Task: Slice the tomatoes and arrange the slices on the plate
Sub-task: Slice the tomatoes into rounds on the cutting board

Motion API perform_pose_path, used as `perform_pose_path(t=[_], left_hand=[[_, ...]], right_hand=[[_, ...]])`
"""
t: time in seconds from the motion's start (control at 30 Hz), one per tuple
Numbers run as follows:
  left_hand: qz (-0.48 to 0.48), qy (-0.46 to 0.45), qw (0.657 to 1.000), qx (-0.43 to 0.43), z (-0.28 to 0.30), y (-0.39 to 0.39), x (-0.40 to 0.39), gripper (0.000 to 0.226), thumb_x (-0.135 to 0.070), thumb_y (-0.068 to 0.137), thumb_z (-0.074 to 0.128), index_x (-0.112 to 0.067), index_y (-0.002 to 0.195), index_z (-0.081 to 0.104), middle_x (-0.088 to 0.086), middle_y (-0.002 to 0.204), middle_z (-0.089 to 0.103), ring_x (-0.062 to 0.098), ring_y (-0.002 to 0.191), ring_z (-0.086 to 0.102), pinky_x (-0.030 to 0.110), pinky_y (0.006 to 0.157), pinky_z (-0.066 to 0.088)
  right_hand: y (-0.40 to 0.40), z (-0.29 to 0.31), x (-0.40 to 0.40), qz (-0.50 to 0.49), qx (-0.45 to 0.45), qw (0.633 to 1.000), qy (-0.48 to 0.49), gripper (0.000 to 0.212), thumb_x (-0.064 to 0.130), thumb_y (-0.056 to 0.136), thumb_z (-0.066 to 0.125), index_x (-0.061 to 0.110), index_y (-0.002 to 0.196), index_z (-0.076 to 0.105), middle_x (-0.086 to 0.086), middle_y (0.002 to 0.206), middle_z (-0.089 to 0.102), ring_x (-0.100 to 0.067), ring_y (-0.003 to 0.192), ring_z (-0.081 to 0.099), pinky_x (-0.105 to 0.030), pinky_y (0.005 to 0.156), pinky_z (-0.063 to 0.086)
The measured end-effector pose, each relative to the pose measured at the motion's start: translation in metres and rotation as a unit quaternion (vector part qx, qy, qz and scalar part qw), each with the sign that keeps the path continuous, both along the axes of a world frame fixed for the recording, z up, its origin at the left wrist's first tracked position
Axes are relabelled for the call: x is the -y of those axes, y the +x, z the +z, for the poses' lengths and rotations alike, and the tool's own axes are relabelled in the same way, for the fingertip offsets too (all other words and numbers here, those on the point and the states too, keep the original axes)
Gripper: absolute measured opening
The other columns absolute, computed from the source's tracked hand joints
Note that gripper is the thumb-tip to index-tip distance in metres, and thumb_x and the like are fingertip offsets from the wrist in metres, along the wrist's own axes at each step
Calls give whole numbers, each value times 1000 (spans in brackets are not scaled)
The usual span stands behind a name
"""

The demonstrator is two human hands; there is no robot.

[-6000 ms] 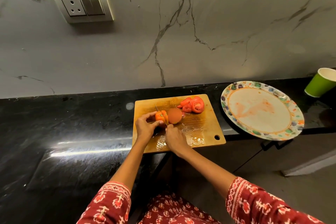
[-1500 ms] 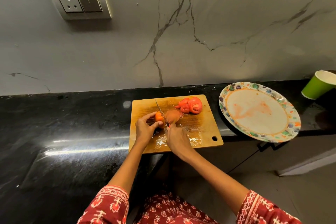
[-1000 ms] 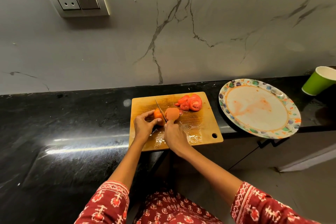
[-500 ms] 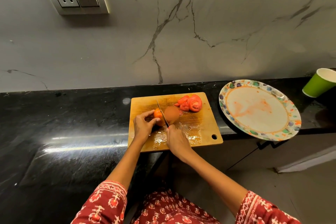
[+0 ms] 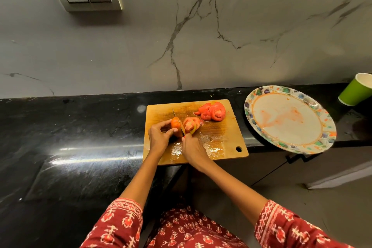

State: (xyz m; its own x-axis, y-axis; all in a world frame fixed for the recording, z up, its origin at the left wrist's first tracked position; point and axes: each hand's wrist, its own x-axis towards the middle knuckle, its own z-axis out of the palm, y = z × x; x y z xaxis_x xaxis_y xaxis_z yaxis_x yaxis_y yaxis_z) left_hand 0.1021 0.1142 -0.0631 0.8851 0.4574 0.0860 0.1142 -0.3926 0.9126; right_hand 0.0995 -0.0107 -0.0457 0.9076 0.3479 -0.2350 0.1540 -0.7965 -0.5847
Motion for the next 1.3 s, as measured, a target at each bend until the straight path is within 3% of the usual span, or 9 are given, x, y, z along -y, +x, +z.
perform_pose_path(t=[0.1, 0.33, 0.5, 0.67, 0.8, 0.9, 1.1, 1.3], left_hand=[[2, -7, 1000, 4, -4, -2, -2, 41, -3, 71, 76, -1, 110, 66, 14, 107, 68, 16, 98, 63, 26, 87, 50], [5, 2, 1000, -1, -1, -4, 0, 40, -1, 70, 76, 0, 108, 66, 14, 104, 69, 11, 91, 61, 3, 72, 44], [5, 4, 1000, 4, -2, -3, -2, 38, -2, 69, 77, -1, 107, 67, 14, 101, 69, 15, 90, 63, 3, 70, 45], [-1, 18, 1000, 5, -2, -5, 1, 38, -3, 72, 75, -1, 109, 66, 12, 103, 68, 10, 89, 60, 2, 68, 44], [-21, 23, 999, -10, -2, -6, 2, 46, -5, 75, 73, -4, 118, 60, 9, 111, 65, 19, 101, 62, 7, 73, 45], [-46, 42, 998, 0, -4, -6, 6, 61, -8, 75, 74, -8, 131, 49, 1, 122, 55, 12, 111, 51, 18, 87, 43], [-4, 55, 998, -6, -8, -1, 5, 55, -8, 75, 74, -8, 126, 54, 13, 123, 59, 24, 113, 55, 41, 97, 47], [0, 37, 999, -5, -4, -2, 3, 54, -4, 74, 73, -3, 125, 55, 14, 121, 60, 25, 111, 57, 31, 92, 49]], right_hand=[[-5, -2, 2, 1, -1, 1000, 1, 32, 22, 103, 28, -1, 115, 46, -24, 110, 57, -37, 103, 53, -34, 68, 31], [8, 1, -11, 3, 0, 1000, -25, 28, 18, 102, 32, 0, 117, 47, -23, 114, 59, -37, 107, 54, -34, 71, 33], [-3, -2, 0, 11, 3, 999, -46, 32, 20, 103, 29, -1, 119, 46, -23, 115, 57, -37, 109, 52, -35, 73, 34], [5, 3, -12, -2, -18, 998, -60, 31, 17, 102, 31, -1, 121, 48, -22, 121, 57, -37, 113, 53, -37, 80, 40], [7, 4, -17, -7, -15, 997, -78, 28, 11, 100, 34, 0, 121, 49, -21, 122, 57, -36, 116, 53, -38, 86, 42], [7, 7, -16, -10, -14, 996, -85, 28, 8, 98, 34, 0, 120, 49, -21, 122, 57, -36, 116, 52, -41, 89, 42], [-9, 1, -1, 12, 12, 993, -113, 27, 6, 98, 36, -1, 119, 51, -19, 120, 58, -34, 113, 55, -38, 87, 45], [-29, -4, 22, 44, 33, 989, -136, 26, 0, 95, 37, 0, 119, 49, -18, 115, 61, -34, 108, 59, -39, 84, 47]])
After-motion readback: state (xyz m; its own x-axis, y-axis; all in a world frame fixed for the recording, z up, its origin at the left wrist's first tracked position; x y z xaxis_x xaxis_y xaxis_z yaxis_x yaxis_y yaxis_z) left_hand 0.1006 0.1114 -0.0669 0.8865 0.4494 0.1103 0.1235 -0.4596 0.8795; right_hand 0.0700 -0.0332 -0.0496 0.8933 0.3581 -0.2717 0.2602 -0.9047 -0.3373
